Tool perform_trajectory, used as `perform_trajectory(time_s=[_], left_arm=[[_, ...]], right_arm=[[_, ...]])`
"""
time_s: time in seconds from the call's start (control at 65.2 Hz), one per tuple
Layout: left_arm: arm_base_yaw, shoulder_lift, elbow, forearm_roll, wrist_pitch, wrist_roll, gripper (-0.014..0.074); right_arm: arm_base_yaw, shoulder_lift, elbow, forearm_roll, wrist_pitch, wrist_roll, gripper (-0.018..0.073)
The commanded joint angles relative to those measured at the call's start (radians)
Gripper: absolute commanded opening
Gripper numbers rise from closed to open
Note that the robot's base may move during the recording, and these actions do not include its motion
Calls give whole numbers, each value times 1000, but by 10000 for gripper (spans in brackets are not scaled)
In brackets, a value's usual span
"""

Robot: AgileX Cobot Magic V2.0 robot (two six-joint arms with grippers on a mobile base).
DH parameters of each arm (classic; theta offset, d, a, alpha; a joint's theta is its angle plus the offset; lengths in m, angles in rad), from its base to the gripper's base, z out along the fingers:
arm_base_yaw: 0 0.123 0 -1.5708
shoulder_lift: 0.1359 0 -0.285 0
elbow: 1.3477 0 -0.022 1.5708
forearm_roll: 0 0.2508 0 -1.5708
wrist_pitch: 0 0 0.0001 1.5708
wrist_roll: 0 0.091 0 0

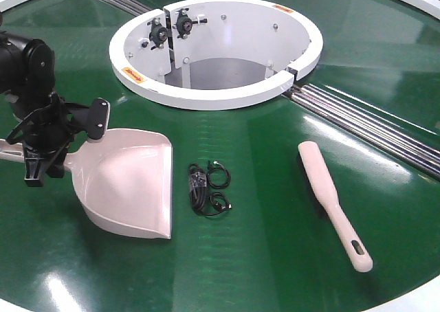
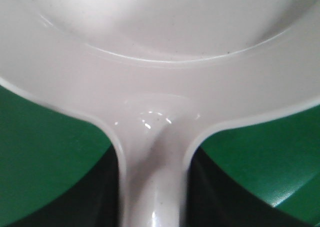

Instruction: Clean and inspect green conveyor with broom and dustpan

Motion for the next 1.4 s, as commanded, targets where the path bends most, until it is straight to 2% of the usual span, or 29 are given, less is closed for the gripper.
perform_trajectory(time_s=[0.0, 0.276, 0.368, 0.598, 0.767, 0.936, 1.058, 1.212, 1.38], left_arm=[[-11, -48, -30, -37, 18, -4, 4], [-11, -48, -30, -37, 18, -4, 4], [-11, -48, -30, -37, 18, -4, 4], [-11, -48, -30, -37, 18, -4, 4], [-11, -48, -30, -37, 18, -4, 4], [-11, -48, -30, -37, 18, -4, 4], [-11, -48, -30, -37, 18, -4, 4], [-11, -48, -30, -37, 18, -4, 4], [-11, -48, -30, -37, 18, -4, 4]], right_arm=[[-6, 96, -133, -4, -8, 1, -8], [-6, 423, -368, 1, 328, 2, -8], [-6, 519, -414, 67, 435, 5, -8], [-6, 657, -431, 126, 473, 13, -8], [-6, 718, -457, 121, 517, -5, 4], [-6, 801, -545, 98, 653, -16, 102], [-6, 874, -617, 92, 736, -73, 228], [-4, 973, -686, 96, 795, -77, 377], [67, 1078, -773, 98, 845, -92, 464]])
